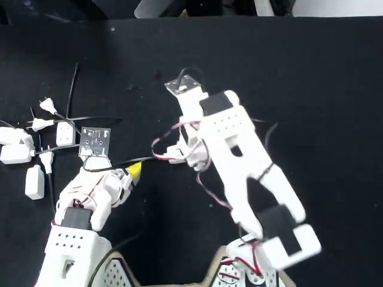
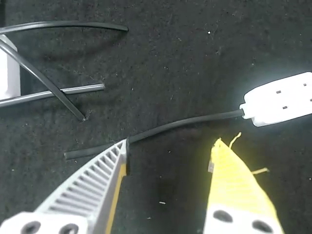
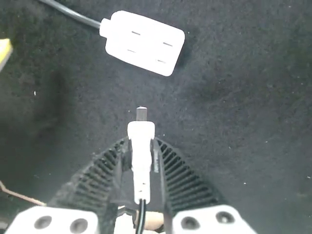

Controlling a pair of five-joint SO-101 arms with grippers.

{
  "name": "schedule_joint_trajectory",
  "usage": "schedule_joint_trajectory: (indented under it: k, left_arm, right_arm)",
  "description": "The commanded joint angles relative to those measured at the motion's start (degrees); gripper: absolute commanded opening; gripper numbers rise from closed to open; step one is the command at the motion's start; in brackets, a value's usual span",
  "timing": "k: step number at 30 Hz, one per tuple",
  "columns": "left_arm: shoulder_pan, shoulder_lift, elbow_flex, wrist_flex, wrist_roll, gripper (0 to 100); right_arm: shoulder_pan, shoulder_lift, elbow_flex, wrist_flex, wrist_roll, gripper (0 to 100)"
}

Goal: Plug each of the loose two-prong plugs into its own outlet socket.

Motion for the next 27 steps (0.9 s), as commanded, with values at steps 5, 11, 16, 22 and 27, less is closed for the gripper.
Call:
schedule_joint_trajectory:
  k: [5, 11, 16, 22, 27]
  left_arm:
    - [0.8, 0.2, -1.4, -0.9, 0.4, 27]
    - [0.8, 0.2, -1.4, -0.9, 0.4, 27]
    - [0.8, 0.2, -1.3, -0.9, 0.4, 27]
    - [0.8, 0.2, -1.3, -0.9, 0.4, 27]
    - [0.7, 0.2, -1.9, -0.7, 0.4, 27]
  right_arm:
    - [1.3, 15.2, -22.9, 11.2, -0.5, 1.0]
    - [1.2, 23.9, -29.5, 11.5, -4.4, 1.0]
    - [1.3, 27.3, -32.3, 11.6, -7.8, 1.0]
    - [1.3, 27.7, -34.9, 11.7, -8.0, 1.0]
    - [2.3, 24.2, -31.8, 11.9, -7.6, 1.0]
